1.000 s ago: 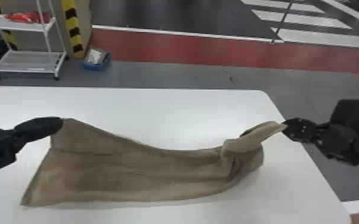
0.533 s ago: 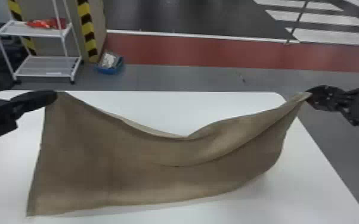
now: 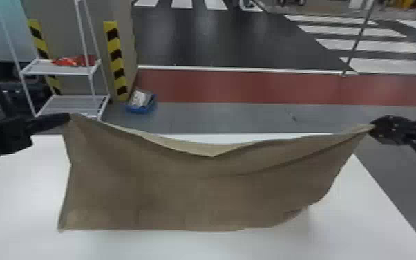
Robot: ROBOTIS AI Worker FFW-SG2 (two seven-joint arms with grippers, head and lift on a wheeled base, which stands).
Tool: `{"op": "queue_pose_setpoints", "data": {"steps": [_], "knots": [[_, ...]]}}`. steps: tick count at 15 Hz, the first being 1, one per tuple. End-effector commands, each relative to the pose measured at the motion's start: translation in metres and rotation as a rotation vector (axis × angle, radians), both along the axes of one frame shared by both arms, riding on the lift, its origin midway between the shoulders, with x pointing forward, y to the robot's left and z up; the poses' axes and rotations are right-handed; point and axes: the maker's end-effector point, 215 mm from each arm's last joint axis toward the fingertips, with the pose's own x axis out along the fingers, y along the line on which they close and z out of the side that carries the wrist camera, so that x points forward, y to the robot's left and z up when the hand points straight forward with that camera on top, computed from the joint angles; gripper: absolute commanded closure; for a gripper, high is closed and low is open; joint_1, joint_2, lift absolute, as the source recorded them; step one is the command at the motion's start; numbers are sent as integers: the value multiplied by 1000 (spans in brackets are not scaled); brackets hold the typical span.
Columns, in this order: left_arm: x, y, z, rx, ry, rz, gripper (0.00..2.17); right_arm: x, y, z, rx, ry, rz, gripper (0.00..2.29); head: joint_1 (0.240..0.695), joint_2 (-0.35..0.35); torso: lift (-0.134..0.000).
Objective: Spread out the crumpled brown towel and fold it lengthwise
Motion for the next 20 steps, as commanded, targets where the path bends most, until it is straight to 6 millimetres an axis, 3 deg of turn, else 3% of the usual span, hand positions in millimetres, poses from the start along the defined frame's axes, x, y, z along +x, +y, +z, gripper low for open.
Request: {"op": "queue_pose_setpoints", "data": {"steps": [1,3,5,6,8,9,10,11,15,18,20], "knots": [[-17,-1,-32,-12,55,-3,1261,-33,2,-65,-80,136,31,1474,569,-74,-124],[-36,-5,-67,-4,102,-19,1261,-63,15,-129,-194,272,93,1474,615,-77,-124],[-48,-11,-94,33,121,-39,1261,-77,20,-168,-223,361,110,1474,695,-74,-124],[-52,-15,-104,51,124,-53,1261,-83,26,-184,-241,397,125,1474,695,-72,-124],[-57,-18,-115,55,137,-59,1261,-85,32,-187,-244,404,133,1460,695,-72,-124],[-59,-18,-116,56,140,-59,1261,-87,32,-188,-249,406,131,1133,695,-72,-124],[-61,-15,-117,56,142,-55,1261,-93,31,-189,-271,412,132,606,695,-70,-124],[-61,-14,-117,56,141,-54,1261,-96,32,-188,-285,410,138,343,695,-70,-124],[-62,-13,-123,58,147,-52,1261,-98,37,-182,-346,405,147,316,695,-62,-124],[-62,-12,-124,68,136,-54,1261,-98,41,-185,-392,416,161,535,695,-58,-124],[-62,-10,-126,70,135,-53,1261,-96,41,-185,-421,419,165,812,695,-54,-124]]}}
